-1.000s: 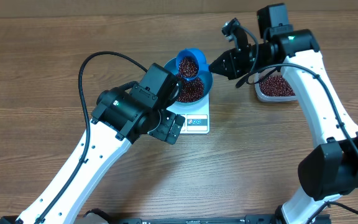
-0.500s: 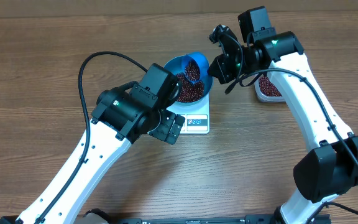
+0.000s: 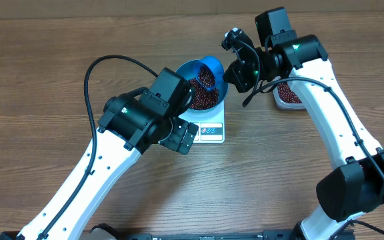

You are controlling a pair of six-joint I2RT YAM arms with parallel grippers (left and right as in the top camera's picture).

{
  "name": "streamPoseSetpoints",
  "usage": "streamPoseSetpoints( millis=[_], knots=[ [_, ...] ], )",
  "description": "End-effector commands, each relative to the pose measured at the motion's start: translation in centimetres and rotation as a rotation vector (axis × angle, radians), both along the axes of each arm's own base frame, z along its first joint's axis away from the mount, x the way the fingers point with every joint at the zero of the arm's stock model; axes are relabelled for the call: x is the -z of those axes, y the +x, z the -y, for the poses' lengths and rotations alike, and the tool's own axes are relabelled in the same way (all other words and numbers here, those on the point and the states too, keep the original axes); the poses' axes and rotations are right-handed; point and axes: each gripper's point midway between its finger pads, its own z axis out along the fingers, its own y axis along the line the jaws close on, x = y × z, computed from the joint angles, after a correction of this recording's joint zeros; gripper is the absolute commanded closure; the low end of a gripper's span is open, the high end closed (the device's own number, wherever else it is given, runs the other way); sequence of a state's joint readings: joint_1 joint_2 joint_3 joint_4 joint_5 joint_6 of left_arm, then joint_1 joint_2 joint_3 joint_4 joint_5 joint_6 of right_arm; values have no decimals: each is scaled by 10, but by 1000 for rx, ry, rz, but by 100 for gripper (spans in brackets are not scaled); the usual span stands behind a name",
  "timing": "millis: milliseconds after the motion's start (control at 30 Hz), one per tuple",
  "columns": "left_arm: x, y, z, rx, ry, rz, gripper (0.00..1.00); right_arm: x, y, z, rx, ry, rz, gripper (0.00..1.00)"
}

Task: Scoop item into bowl and weigh 150g on scale
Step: 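Tilt the scoop to pour beans into the bowl, right gripper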

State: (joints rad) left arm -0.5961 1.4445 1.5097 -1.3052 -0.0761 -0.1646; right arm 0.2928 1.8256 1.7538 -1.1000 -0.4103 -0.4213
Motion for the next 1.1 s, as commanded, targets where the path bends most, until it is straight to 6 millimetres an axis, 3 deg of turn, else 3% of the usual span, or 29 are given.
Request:
streamPoseSetpoints(
  millis=[0,233,733,1067],
  knots=[
    [2,0,0,-4,8,0,1,-43,-5,-6,-84,9,153,96],
    [2,0,0,-4,8,0,1,-58,-15,-12,-108,49,169,96],
    [2,0,0,-4,8,0,1,-56,-22,-14,-75,85,103,96],
    [2,0,0,-4,8,0,1,-54,-7,-15,-99,63,174,96]
  ],
)
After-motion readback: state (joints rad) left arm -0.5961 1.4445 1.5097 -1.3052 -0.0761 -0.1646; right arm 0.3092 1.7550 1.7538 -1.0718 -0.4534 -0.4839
